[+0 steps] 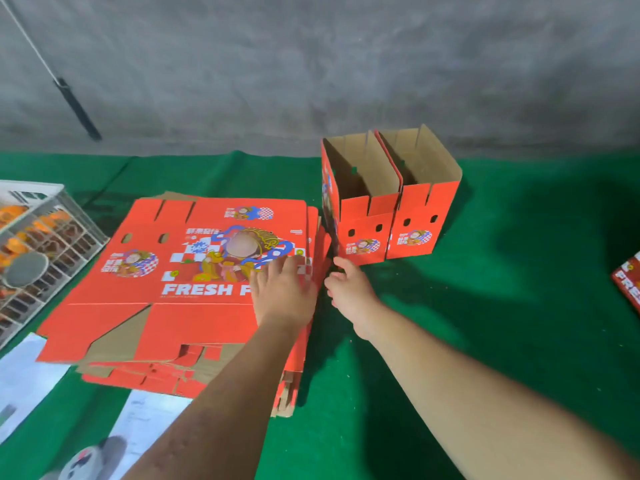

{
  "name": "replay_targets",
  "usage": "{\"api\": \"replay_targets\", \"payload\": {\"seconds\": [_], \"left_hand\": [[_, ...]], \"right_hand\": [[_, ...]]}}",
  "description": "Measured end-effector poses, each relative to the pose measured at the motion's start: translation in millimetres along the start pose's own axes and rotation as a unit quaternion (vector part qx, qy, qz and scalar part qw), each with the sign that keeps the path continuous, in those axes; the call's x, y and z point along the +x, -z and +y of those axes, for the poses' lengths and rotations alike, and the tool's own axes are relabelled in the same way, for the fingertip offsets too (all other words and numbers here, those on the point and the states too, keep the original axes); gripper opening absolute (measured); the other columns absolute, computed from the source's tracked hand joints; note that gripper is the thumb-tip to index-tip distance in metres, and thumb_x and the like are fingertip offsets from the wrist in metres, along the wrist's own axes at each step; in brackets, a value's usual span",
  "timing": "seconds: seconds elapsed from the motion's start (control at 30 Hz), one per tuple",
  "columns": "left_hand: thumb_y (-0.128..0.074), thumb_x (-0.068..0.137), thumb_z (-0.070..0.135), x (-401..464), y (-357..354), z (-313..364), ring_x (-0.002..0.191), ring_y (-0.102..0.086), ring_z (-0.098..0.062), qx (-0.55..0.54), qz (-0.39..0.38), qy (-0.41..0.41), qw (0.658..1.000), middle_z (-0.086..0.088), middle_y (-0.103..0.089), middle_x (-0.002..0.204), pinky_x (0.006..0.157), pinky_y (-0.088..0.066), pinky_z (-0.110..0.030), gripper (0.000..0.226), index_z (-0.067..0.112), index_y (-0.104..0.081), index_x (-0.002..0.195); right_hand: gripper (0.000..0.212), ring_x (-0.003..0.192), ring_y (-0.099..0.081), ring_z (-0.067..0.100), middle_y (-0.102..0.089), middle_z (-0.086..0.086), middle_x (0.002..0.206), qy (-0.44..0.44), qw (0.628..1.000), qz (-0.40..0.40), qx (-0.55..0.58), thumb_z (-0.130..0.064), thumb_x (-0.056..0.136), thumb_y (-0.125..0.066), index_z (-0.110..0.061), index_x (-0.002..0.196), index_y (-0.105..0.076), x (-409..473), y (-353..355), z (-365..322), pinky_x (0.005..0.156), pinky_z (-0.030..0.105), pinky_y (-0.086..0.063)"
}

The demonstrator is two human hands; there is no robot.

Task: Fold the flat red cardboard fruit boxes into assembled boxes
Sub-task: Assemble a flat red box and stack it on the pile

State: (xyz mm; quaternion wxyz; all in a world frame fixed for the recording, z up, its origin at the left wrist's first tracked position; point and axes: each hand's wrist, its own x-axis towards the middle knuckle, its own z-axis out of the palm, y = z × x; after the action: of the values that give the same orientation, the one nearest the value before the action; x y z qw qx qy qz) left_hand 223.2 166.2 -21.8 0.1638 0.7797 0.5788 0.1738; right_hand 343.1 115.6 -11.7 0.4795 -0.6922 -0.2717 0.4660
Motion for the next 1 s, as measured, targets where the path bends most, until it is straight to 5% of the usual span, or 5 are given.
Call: {"api": "replay_targets", "payload": {"seconds": [0.17,0.43,0.63,0.8,1.0], "left_hand": [[-0.03,0.101,0.066,-41,10,-50,0.159,0.015,-0.033,0.128,-0.106,0.022,0.986,-0.003,0.01,0.174,0.123,0.012,-0.059,0.07,0.041,-0.012,0.164],[-0.053,0.099,0.056,-96,32,-45,0.151,-0.024,-0.025,-0.028,-0.126,-0.138,0.982,0.012,-0.026,0.168,0.117,-0.017,-0.037,0.061,0.042,-0.036,0.156],[-0.056,0.1,0.052,-82,78,-123,0.149,-0.026,-0.043,-0.051,-0.004,0.142,0.989,-0.007,-0.025,0.17,0.121,-0.019,-0.052,0.068,0.027,-0.034,0.16],[-0.051,0.098,0.06,-74,88,-127,0.142,-0.03,-0.043,-0.082,-0.041,0.118,0.989,-0.008,-0.054,0.152,0.116,-0.02,-0.055,0.075,0.033,-0.024,0.162],[-0.038,0.073,0.084,-88,102,-91,0.132,-0.038,-0.048,-0.166,-0.05,0.166,0.971,-0.025,-0.041,0.142,0.114,-0.03,-0.052,0.095,0.03,-0.047,0.15]], "right_hand": [[0.056,0.096,-0.062,0.012,-0.06,-0.009,0.117,-0.039,0.999,0.002,-0.002,-0.024,0.099,-0.063,-0.024,0.152,-0.044,-35,-40,18,0.08,0.029,-0.051],[0.015,0.075,-0.069,0.029,-0.076,0.026,0.097,-0.142,0.969,0.153,0.13,-0.007,0.1,-0.055,-0.003,0.104,-0.069,-68,-1,46,0.073,0.052,-0.059],[0.021,0.069,-0.077,0.026,-0.079,0.009,0.08,-0.115,0.956,0.179,0.202,-0.002,0.101,-0.06,-0.016,0.116,-0.063,-120,68,69,0.061,0.044,-0.061],[0.027,0.096,-0.074,0.035,-0.076,0.017,0.109,-0.084,0.943,0.202,0.25,-0.004,0.103,-0.056,-0.017,0.124,-0.066,-150,94,72,0.085,0.056,-0.059],[0.02,0.088,-0.075,0.031,-0.077,0.014,0.109,-0.023,0.965,0.215,0.15,-0.017,0.102,-0.056,-0.02,0.118,-0.067,-166,107,67,0.085,0.054,-0.059]]}}
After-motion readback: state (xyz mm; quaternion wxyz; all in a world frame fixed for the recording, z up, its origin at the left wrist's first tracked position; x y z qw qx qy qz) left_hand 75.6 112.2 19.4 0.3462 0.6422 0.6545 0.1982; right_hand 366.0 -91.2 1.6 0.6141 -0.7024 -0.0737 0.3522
